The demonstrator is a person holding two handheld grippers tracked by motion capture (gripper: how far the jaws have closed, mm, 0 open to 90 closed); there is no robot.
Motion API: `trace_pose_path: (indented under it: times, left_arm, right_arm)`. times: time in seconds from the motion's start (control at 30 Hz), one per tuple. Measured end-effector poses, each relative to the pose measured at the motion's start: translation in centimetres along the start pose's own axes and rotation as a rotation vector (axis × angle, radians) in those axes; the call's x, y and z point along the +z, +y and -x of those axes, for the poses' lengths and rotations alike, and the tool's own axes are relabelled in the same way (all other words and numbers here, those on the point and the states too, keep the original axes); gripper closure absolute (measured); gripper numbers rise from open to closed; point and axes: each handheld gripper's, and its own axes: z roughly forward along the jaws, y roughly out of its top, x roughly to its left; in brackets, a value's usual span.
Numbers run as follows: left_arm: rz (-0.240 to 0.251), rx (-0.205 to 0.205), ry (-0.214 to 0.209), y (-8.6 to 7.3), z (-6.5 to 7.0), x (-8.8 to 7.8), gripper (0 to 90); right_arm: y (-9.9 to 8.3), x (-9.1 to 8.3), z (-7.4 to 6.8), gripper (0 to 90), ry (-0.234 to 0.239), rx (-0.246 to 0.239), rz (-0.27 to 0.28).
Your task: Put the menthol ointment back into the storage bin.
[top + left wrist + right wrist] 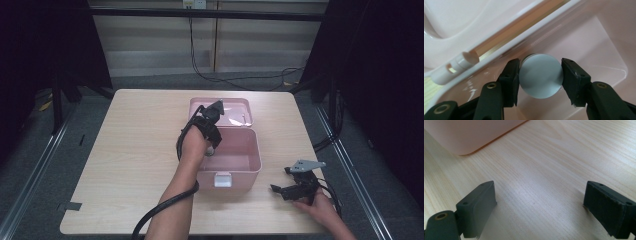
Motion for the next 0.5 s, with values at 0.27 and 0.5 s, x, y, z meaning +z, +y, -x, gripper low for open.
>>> trace_pose_path:
  times: [0.27, 0.5]
  left_arm:
    - [0.004, -0.016, 0.009, -0.1, 0.1, 0.6, 50.5]
    - [0.002, -0.017, 0.025, -0.2, 0.2, 1.4, 50.5]
  right_arm:
    - [0.0, 0.0, 0.0, 10.0, 0.0, 0.0, 0.0]
    - [0.0, 0.0, 0.0, 10.0, 0.0, 0.0, 0.0]
